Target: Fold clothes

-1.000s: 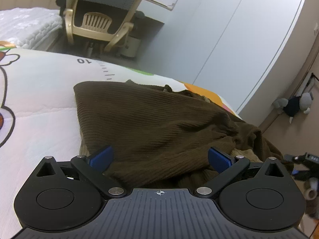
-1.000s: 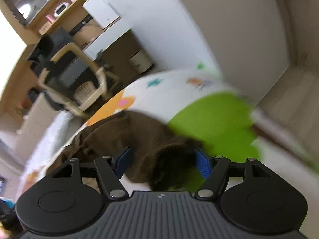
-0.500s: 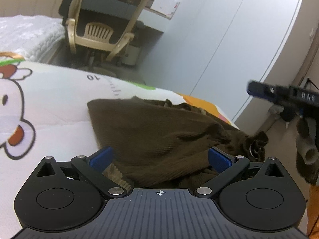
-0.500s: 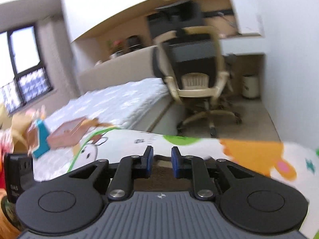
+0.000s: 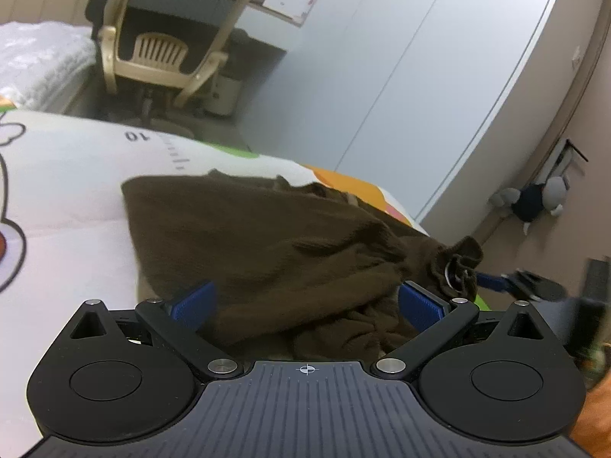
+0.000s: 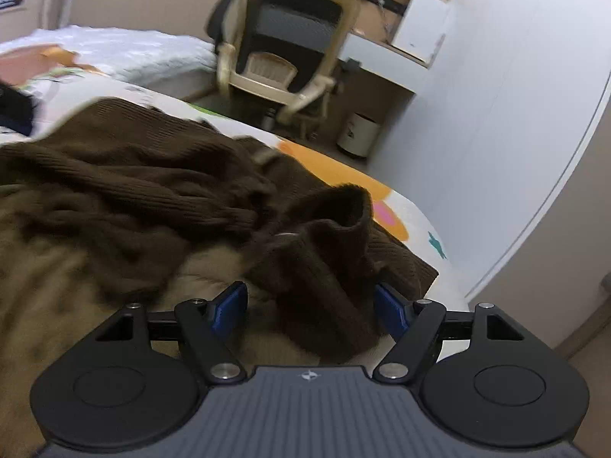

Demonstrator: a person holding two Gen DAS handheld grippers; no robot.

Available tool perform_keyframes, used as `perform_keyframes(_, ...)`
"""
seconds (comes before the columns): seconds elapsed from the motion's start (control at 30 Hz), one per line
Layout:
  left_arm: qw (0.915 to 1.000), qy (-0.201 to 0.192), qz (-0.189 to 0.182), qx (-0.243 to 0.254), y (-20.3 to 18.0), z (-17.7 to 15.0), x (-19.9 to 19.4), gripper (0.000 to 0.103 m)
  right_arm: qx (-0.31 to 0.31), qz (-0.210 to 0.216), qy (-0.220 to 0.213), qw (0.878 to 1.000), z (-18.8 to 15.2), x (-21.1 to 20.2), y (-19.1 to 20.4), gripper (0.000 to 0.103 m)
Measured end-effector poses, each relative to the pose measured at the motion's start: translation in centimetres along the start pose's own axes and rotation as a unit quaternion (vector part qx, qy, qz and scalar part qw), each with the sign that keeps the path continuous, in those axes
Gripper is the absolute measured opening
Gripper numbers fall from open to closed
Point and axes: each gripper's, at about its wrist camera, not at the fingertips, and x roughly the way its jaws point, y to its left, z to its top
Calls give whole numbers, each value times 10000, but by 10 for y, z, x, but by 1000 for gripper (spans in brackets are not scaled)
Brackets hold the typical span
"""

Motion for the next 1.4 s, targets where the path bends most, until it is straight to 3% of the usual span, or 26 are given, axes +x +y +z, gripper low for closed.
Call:
perform_keyframes(0.03, 10000, -13, 28, 14, 1, 0, -3, 103, 327, 63, 14, 9994, 3, 9, -14, 67)
perform_keyframes(0.07, 10000, -34, 65, 31, 2, 0, -6, 103, 690, 144, 25, 9975, 6, 18, -30, 51)
perform_keyframes(0.13, 9997, -106, 197, 11, 9, 0, -15, 103, 1698, 656, -33, 9833, 3, 24, -66, 33)
perform_keyframes(0.17, 9995, -144, 269, -6, 12, 1, -19, 103, 1935, 721, -209, 9782, 3, 18, -75, 25)
perform_keyframes(0.2, 9992, -188, 345, -42, 17, 1, -23, 103, 2136, 760, -403, 9731, 5, 11, -84, 23)
perform_keyframes(0.3, 9981, -343, 494, -156, 31, 4, -29, 103, 1710, 604, -1074, 9775, 25, -23, -73, 20)
perform_keyframes(0.43, 9967, -497, 538, -354, 45, 6, -33, 103, 790, 1120, -1781, 9744, 77, -63, -20, 19)
perform_keyframes(0.53, 9965, -558, 446, -435, 47, 5, -36, 103, 191, 1779, -1889, 9656, 114, -60, 42, 19)
perform_keyframes(0.63, 9977, -476, 337, -354, 46, 2, -40, 103, -100, 2227, -1707, 9598, 138, -30, 100, 19)
perform_keyframes(0.7, 9984, -410, 267, -286, 45, 0, -43, 103, -59, 2747, -1344, 9521, 141, -14, 121, 26)
perform_keyframes(0.77, 9991, -334, 201, -184, 44, -1, -47, 103, 92, 3218, -1132, 9400, 141, -4, 129, 53)
perform_keyframes(0.8, 9994, -298, 173, -83, 42, -3, -48, 103, 231, 3417, -1129, 9327, 140, -4, 126, 61)
perform_keyframes(0.83, 9995, -280, 140, 6, 39, -4, -50, 103, 357, 3459, -1204, 9298, 139, -10, 117, 70)
perform_keyframes(1.0, 9994, -338, 46, -64, 29, 0, -41, 103, 1039, 3452, -1537, 9200, 122, -42, 63, 89)
perform_keyframes(1.07, 9986, -458, 47, -253, 23, 5, -34, 103, 1395, 3287, -1352, 9242, 102, -47, 45, 103)
perform_keyframes(1.13, 9982, -519, 179, -258, 10, 11, -25, 103, 1235, 2989, -1096, 9399, 78, -42, 47, 103)
perform_keyframes(1.23, 9970, -583, 454, 240, -14, 14, -8, 103, 513, 2395, -650, 9674, 38, -31, 63, 103)
perform_keyframes(1.3, 9936, -702, 729, 499, -22, 12, 2, 103, 176, 2264, -307, 9734, 21, -18, 82, 103)
perform_keyframes(1.4, 9905, -780, 1077, 356, -17, 7, 15, 103, -106, 2110, -113, 9774, 15, -7, 102, 103)
